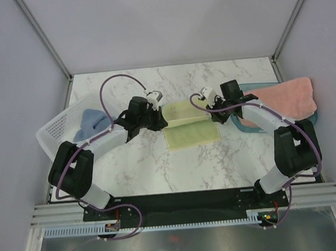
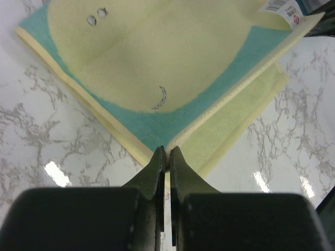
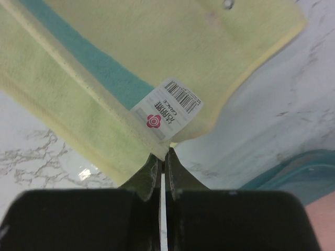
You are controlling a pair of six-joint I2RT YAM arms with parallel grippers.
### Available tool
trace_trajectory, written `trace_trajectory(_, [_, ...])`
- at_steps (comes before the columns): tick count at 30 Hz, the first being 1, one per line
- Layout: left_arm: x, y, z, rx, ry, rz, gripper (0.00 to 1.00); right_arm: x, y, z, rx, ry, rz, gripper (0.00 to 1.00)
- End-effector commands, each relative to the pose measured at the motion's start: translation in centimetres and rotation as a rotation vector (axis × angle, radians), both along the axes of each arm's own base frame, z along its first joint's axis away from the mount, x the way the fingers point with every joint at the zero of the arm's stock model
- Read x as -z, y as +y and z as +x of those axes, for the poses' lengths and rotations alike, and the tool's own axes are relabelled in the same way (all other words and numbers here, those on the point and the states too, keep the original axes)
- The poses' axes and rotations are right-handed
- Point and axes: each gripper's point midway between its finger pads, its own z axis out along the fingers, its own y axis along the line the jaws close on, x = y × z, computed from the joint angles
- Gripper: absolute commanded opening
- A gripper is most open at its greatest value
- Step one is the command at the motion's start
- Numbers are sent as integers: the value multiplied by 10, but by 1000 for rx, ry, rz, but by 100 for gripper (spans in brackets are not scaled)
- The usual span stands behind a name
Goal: Fold and stack the towels
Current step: Fold the towel
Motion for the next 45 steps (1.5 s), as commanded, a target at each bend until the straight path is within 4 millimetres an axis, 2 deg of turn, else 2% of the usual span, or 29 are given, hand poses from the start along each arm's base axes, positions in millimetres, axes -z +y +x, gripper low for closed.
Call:
trace_trajectory(1, [0, 15, -7, -77, -35, 47, 2, 8, -10, -25, -43, 16, -68, 0])
trace_trajectory(4, [0, 18, -11, -105, -38, 53, 2, 6, -7, -27, -41, 10, -66, 0])
trace_trajectory(7, [-14, 24, 3, -178, -82, 60, 2, -21, 5, -1, -29, -81, -4, 0])
trace_trajectory(8, [-21, 30, 13, -225, -112, 80, 2, -28, 9, 8, -15, -110, 14, 0])
trace_trajectory(9, [-39, 31, 28, -261, -151, 85, 2, -41, 14, 22, -3, -158, 36, 0])
trace_trajectory(10, [-40, 33, 38, -281, -169, 118, 2, -54, 18, 37, 14, -213, 62, 0])
trace_trajectory(11, [-46, 38, 51, -315, -195, 147, 2, -51, 20, 46, 20, -217, 57, 0])
trace_trajectory(12, [-71, 36, 68, -330, -237, 143, 2, -68, 24, 62, 24, -265, 61, 0])
trace_trajectory(13, [-63, 40, 82, -343, -232, 187, 2, -72, 24, 73, 31, -290, 51, 0])
trace_trajectory(14, [-89, 35, 99, -353, -272, 161, 2, -78, 27, 87, 27, -311, 49, 0])
trace_trajectory(15, [-95, 36, 108, -360, -274, 160, 2, -81, 29, 95, 19, -325, 42, 0])
trace_trajectory(16, [-93, 42, 118, -373, -258, 171, 2, -83, 29, 102, 14, -341, 32, 0])
trace_trajectory(17, [-101, 39, 133, -378, -268, 155, 2, -76, 28, 111, 12, -341, 8, 0])
trace_trajectory(18, [-101, 40, 141, -383, -267, 151, 2, -86, 30, 122, 11, -374, 2, 0])
trace_trajectory(20, [-104, 42, 159, -393, -276, 145, 2, -92, 32, 140, 5, -409, -17, 0])
trace_trajectory(23, [-112, 41, 175, -382, -309, 149, 2, -97, 34, 158, 6, -449, -20, 0])
trace_trajectory(24, [-108, 38, 177, -368, -306, 153, 2, -103, 35, 162, -2, -473, -25, 0])
trace_trajectory(28, [-103, 27, 162, -316, -286, 88, 2, -94, 30, 156, -52, -485, -78, 0])
trace_trajectory(29, [-84, 26, 151, -293, -251, 89, 2, -85, 27, 145, -69, -469, -95, 0])
trace_trajectory(31, [-86, 23, 140, -277, -256, 61, 2, -79, 20, 137, -100, -480, -134, 0])
trace_trajectory(32, [-69, 24, 129, -266, -222, 74, 2, -71, 14, 128, -99, -465, -149, 0])
trace_trajectory(34, [-63, 17, 116, -234, -205, 49, 2, -65, 8, 121, -99, -452, -167, 0])
trace_trajectory(35, [-47, 17, 107, -220, -178, 62, 2, -58, 6, 114, -106, -436, -172, 0])
trace_trajectory(37, [-38, 8, 95, -184, -159, 56, 2, -52, 4, 107, -112, -420, -173, 0])
trace_trajectory(40, [-14, 2, 69, -124, -79, 35, 2, -43, 6, 91, -131, -385, -152, 0])
trace_trajectory(41, [-17, -1, 67, -121, -90, 21, 2, -34, 5, 83, -134, -359, -149, 0])
trace_trajectory(43, [-6, -3, 52, -116, -71, 30, 2, -29, 4, 71, -134, -342, -143, 0])
trace_trajectory(45, [-9, -7, 41, -101, -84, 31, 2, -26, 5, 61, -134, -329, -140, 0])
